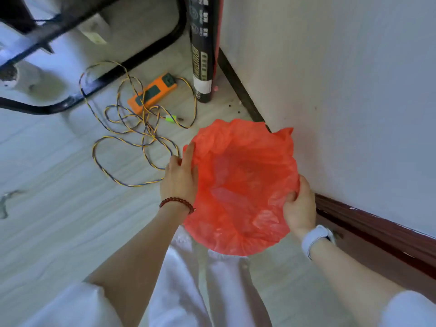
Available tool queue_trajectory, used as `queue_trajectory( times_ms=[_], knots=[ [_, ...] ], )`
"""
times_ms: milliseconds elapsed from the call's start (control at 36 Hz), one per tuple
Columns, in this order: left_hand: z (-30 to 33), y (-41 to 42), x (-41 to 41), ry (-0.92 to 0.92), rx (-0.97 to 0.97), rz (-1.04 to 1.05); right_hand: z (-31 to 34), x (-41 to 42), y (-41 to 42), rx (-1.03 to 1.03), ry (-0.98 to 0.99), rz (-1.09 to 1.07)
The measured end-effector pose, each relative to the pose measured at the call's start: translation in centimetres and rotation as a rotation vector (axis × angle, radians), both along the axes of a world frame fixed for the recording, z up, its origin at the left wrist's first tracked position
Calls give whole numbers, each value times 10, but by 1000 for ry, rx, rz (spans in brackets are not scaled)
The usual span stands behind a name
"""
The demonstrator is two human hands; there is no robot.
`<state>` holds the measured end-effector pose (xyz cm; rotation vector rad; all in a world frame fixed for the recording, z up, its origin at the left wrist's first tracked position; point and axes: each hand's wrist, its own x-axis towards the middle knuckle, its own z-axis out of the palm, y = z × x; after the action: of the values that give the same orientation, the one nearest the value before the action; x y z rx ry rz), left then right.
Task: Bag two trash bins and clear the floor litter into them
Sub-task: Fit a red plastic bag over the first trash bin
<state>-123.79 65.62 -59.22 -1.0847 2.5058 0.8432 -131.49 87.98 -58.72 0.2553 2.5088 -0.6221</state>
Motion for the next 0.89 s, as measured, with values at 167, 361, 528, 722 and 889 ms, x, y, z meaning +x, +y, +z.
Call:
queue_trajectory(
  times_ms=[167, 361, 528, 722, 889],
  knots=[
    [118, -28, 68, -21, -18, 176, 107, 14, -37, -39, 14, 257],
    [260, -42, 180, 39, -25, 538, 252, 60, -105, -176, -16, 534],
    [343, -49, 288, 79, -111, 786, 336, 131, -164, -254, 4, 823],
    [401, -70, 433, 107, -191, 978, 389, 253, -237, -314, 50, 1100],
    [440, -84, 582, 141, -270, 1109, 416, 393, -300, -429, 144, 1278]
  ],
)
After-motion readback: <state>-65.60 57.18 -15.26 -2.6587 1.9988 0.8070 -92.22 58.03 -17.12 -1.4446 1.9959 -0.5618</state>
